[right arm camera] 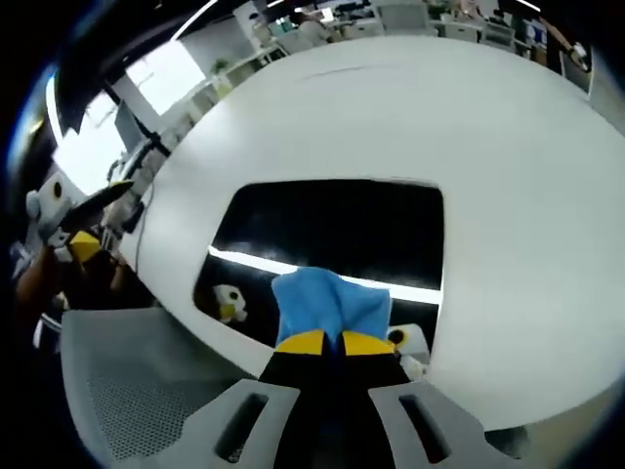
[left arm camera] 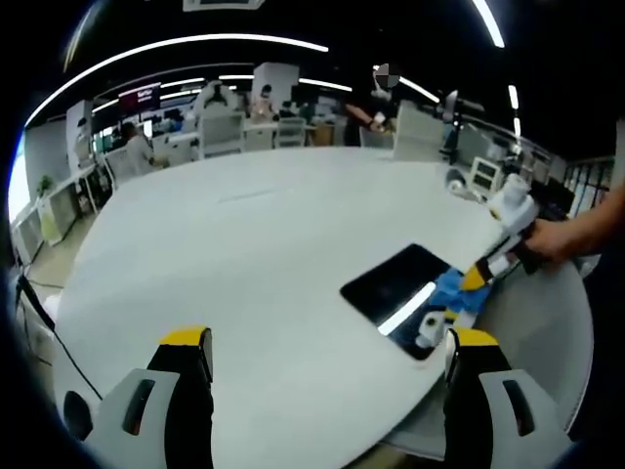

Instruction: Wipe the mirror surface with the cleaning cloth until all visible marks leave the cleaned area.

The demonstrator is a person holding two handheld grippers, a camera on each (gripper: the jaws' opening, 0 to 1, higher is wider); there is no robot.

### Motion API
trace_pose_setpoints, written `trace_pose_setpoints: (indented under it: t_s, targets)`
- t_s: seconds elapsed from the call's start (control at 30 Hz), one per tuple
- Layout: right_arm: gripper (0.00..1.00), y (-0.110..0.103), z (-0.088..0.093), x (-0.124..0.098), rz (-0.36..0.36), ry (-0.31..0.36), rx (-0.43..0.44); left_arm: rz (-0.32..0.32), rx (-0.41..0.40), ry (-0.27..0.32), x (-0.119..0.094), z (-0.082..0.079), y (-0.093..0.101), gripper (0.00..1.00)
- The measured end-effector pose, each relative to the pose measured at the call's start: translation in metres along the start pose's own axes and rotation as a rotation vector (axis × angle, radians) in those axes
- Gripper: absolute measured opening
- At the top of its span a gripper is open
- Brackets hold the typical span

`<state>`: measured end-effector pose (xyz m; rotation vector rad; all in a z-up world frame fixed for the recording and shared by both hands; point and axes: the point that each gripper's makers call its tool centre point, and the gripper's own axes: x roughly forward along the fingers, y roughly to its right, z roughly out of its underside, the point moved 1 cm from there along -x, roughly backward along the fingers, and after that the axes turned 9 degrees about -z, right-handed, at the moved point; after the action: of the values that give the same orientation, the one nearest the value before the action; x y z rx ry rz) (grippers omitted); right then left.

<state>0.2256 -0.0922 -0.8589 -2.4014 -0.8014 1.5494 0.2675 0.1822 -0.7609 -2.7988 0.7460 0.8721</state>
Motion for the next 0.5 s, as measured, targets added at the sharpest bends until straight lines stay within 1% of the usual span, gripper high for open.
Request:
trace_pose_setpoints:
  t_s: [0.13,0.27,0.5]
  targets:
    - [0.00,-0.003,0.008,-0.003,-0.007,-0.013,0.003,-0.002,-0.005,-0.001,-0.001,0.001,0.000,1.00]
    - [0.00,-0.007,0.014,-0.005,-0.018,-0.041,0.018,0.002,-0.005,-0.005,0.001,0.003,0.002,1.00]
    - [0.00,-0.007,0.015,-0.004,-0.022,-0.039,0.025,0.005,-0.007,-0.005,0.003,0.003,0.003,1.00]
